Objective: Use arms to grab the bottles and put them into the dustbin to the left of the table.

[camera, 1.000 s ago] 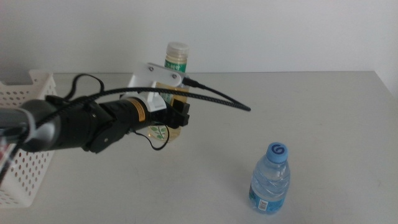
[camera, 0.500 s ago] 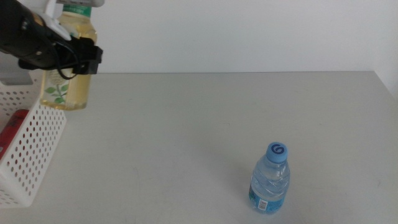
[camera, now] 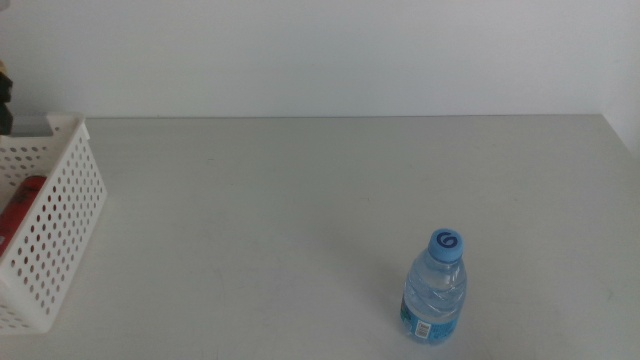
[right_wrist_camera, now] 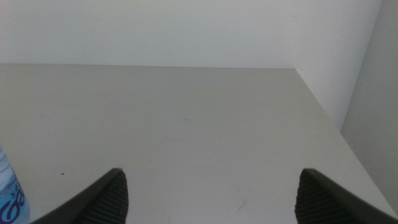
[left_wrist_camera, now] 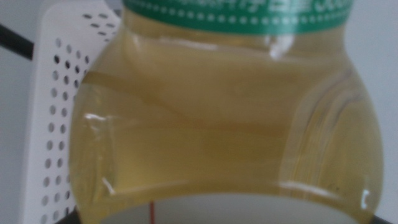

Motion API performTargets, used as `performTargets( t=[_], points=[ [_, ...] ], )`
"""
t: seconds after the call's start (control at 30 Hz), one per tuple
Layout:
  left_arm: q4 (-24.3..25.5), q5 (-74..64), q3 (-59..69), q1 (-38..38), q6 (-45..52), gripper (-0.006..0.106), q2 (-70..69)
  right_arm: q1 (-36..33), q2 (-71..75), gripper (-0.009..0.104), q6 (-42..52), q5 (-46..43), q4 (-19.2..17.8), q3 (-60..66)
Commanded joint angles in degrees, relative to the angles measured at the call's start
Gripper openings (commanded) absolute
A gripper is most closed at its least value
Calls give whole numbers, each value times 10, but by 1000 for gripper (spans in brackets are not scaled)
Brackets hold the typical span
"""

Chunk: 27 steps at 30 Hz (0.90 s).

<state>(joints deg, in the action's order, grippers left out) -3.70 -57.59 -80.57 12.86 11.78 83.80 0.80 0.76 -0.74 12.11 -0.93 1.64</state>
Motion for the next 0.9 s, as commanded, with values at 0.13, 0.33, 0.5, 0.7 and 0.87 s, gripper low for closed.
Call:
performTargets(
  t=[0.13,0.33,0.5,0.7,0.87],
  points=[
    [-11,14,-24,26,47,6,-1,3,13,71,3,-42,-4,-6],
    [-14,10,-23,26,47,6,54,3,13,71,3,-42,-4,-6],
    [-2,11,-23,26,49,8,101,3,13,71,3,-42,-4,-6],
    [-9,5,-23,26,65,30,142,3,13,71,3,-42,-4,-6],
    [-37,5,-22,26,89,63,155,3,13,71,3,-42,-4,-6]
  ],
)
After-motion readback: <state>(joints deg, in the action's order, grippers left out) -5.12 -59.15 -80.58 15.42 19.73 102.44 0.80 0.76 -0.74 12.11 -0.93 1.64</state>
